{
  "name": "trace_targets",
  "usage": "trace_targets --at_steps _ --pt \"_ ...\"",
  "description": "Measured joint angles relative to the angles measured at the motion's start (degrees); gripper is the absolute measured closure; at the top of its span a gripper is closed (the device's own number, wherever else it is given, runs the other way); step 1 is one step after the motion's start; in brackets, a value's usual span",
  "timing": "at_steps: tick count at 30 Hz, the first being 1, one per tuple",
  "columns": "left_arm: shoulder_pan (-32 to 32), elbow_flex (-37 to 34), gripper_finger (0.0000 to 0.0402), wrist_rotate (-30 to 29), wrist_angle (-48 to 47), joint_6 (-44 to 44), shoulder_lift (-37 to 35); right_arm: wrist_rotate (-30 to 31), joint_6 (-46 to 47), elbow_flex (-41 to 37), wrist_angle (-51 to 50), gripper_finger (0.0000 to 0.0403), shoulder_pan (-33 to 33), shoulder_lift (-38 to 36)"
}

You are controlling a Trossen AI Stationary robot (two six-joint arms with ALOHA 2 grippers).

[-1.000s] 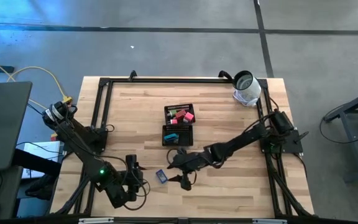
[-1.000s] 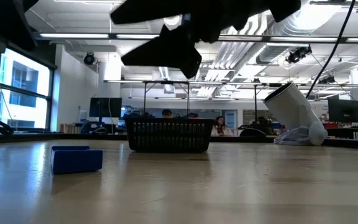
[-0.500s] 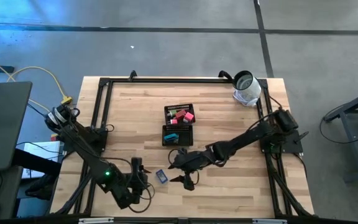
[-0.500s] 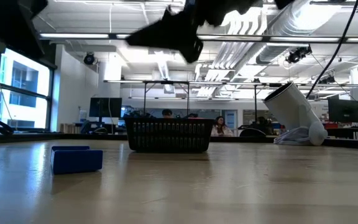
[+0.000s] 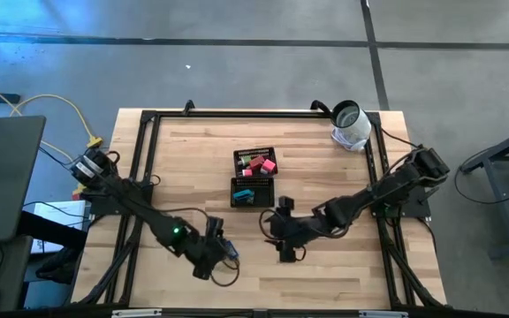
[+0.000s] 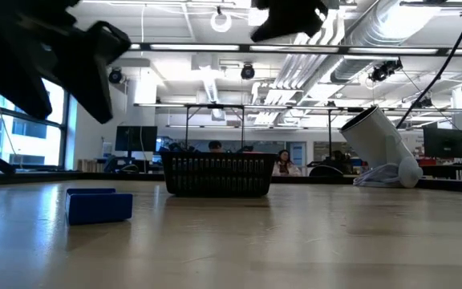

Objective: Pick & Place Office items
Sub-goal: Put the blue digital clock into the bottom black bin

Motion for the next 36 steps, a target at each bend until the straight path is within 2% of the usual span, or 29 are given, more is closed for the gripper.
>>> trace_targets --at_steps 5,11,18,28,36 --pt "3.63 0.02 0.0152 8.17 -0.07 4.80 0.20 1.60 1.48 -0.09 -5.46 0.0151 0.44 0.04" --pt "6.59 0.04 0.0152 13.89 0.14 9.66 0.53 6.82 0.53 -0.09 -7.32 0.0151 0.32 0.03" --pt "8.81 0.02 0.0152 15.32 0.33 15.70 1.85 8.23 -0.04 -0.09 -9.76 0.0151 -0.67 -0.52" --pt "11.29 0.00 0.0152 22.62 2.97 17.65 6.58 11.24 1.43 -0.06 -12.60 0.0151 -0.25 -6.63" --pt "11.08 0.04 0.0152 22.58 3.85 20.01 6.69 11.14 1.78 -0.09 -12.99 0.0151 -0.13 -6.95"
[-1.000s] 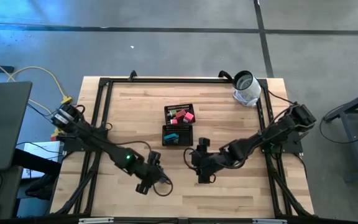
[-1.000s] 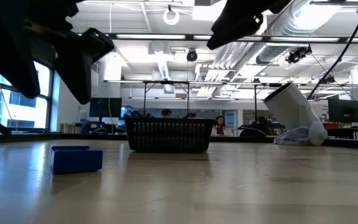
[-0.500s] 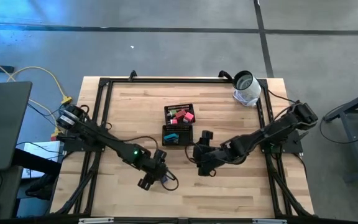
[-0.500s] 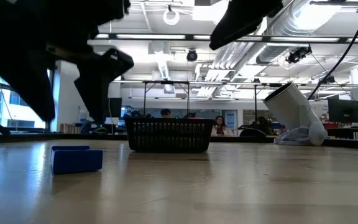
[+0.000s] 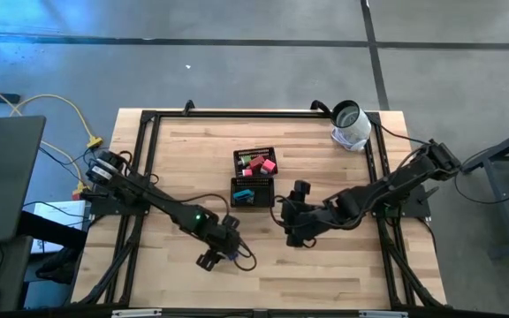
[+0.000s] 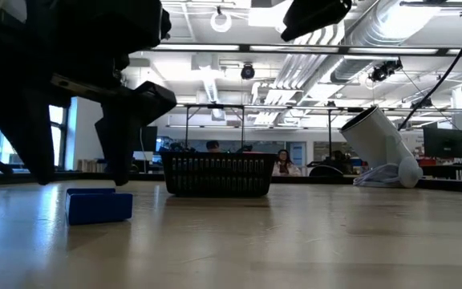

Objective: Pick & Place Office items
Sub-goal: Put the blue digital clock into the bottom black bin

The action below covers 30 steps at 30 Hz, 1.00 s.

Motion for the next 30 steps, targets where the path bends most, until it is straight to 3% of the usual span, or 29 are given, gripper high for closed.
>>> trace_targets --at_steps 30 --pt "-0.55 0.08 0.0152 -0.57 0.69 5.77 4.07 -0.11 2.45 0.00 -1.06 0.0151 0.02 0.39"
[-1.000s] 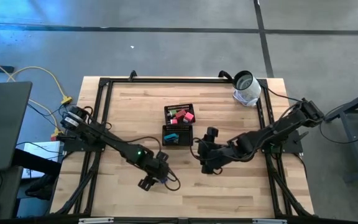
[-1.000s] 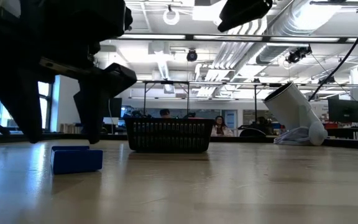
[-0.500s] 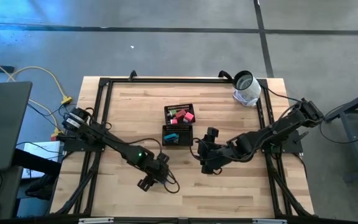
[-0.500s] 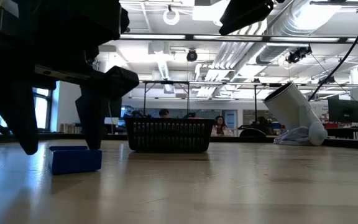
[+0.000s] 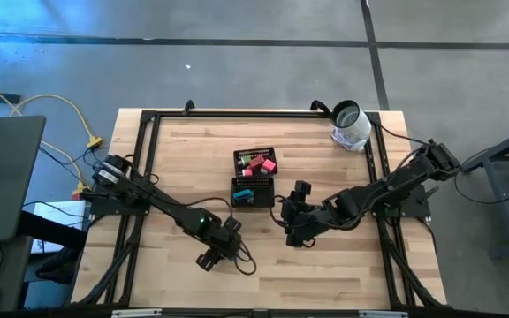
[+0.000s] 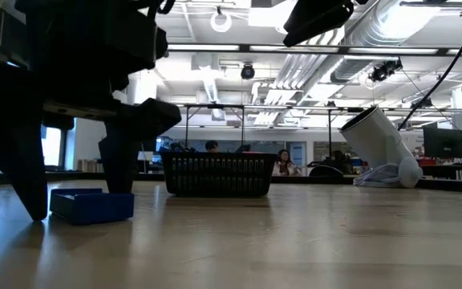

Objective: Pick & Place Office items
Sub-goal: Put the blue digital clock into the bottom black bin

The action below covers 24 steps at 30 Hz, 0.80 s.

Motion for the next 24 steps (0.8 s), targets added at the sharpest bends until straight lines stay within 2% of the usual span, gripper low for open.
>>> trace_targets --at_steps 11,14,19,24 --pt "0.00 0.01 0.0159 -0.71 -0.05 -0.76 0.17 0.00 0.26 0.00 -0.04 0.0151 0.00 0.00" --pt "-0.03 0.01 0.0186 -1.35 0.00 -1.95 0.20 0.00 0.37 0.00 -0.04 0.0151 0.00 0.00" --pt "-0.02 0.01 0.0256 -1.84 0.03 -3.05 0.22 0.00 0.39 0.00 -0.04 0.0151 0.00 0.00" --pt "-0.04 0.01 0.0259 -2.69 0.03 -4.16 0.24 0.00 0.39 0.00 -0.04 0.0151 0.00 0.00"
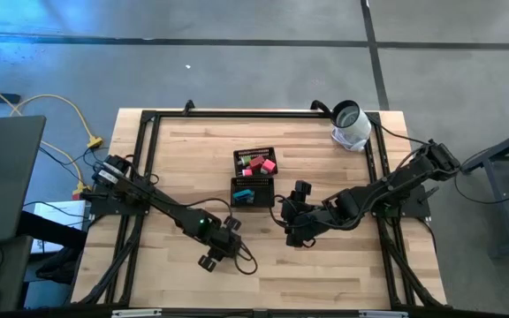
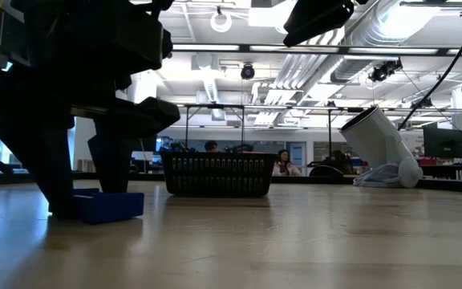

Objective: Pick & Place Office items
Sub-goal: Put the blue digital clock into the bottom black bin

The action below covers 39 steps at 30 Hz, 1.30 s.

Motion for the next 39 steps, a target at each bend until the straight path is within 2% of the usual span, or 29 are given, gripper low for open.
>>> trace_targets --at_steps 11,21,30,39 --pt "-0.06 -0.14 0.0259 -2.17 -0.33 -2.30 -0.56 0.00 0.00 0.00 0.01 0.0151 0.00 0.00" --pt "-0.13 -0.37 0.0259 -8.39 -4.98 -3.38 -5.42 0.00 0.00 0.00 0.00 0.0151 0.04 0.00" --pt "-0.14 -0.30 0.0259 -9.68 -5.34 -5.63 -14.61 0.00 -0.17 0.00 0.04 0.0151 0.04 0.00" --pt "-2.66 -0.17 0.0259 -17.33 -5.24 -5.86 -25.75 0.01 -0.18 0.00 0.03 0.0151 0.04 0.00"
